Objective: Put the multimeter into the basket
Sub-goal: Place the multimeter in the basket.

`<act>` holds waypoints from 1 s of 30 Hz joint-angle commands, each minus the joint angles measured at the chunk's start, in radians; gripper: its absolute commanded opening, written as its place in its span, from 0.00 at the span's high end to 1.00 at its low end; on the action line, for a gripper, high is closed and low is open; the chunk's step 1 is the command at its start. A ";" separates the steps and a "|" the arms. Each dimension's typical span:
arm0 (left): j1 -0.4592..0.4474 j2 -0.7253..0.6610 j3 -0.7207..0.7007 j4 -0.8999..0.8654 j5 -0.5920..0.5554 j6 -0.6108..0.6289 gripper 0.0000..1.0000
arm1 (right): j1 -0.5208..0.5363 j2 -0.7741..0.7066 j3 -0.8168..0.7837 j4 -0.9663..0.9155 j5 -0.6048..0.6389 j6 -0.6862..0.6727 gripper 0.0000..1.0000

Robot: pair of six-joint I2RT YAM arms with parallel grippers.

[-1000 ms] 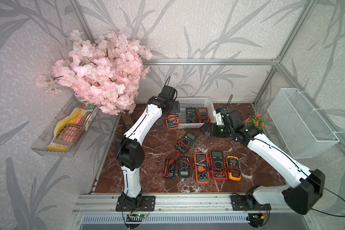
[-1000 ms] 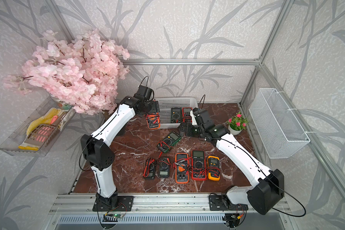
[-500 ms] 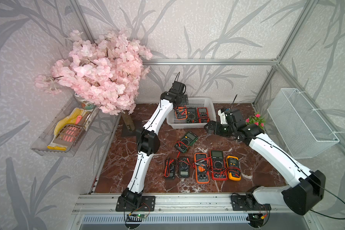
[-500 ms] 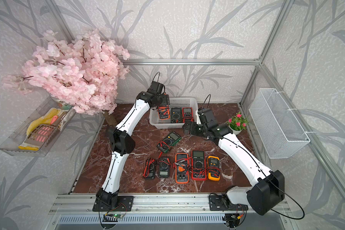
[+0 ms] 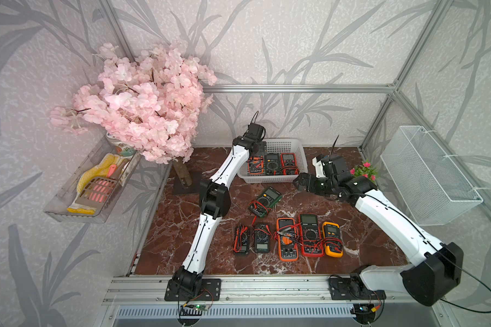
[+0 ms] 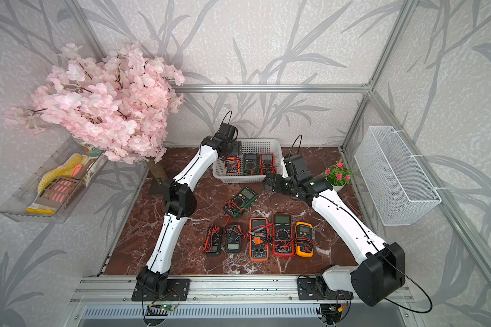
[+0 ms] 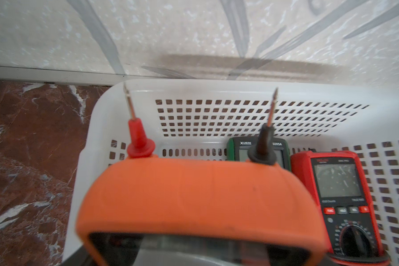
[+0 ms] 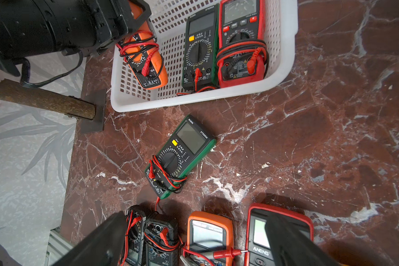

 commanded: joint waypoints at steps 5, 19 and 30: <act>-0.003 0.020 0.018 0.038 -0.025 0.017 0.65 | -0.004 -0.009 -0.040 -0.039 0.029 -0.010 0.01; -0.004 0.063 0.018 0.018 -0.009 -0.019 0.06 | -0.004 -0.073 -0.124 -0.103 0.064 0.002 0.01; -0.003 0.020 0.018 0.007 0.007 -0.029 0.00 | -0.005 -0.107 -0.155 -0.162 0.089 0.000 0.01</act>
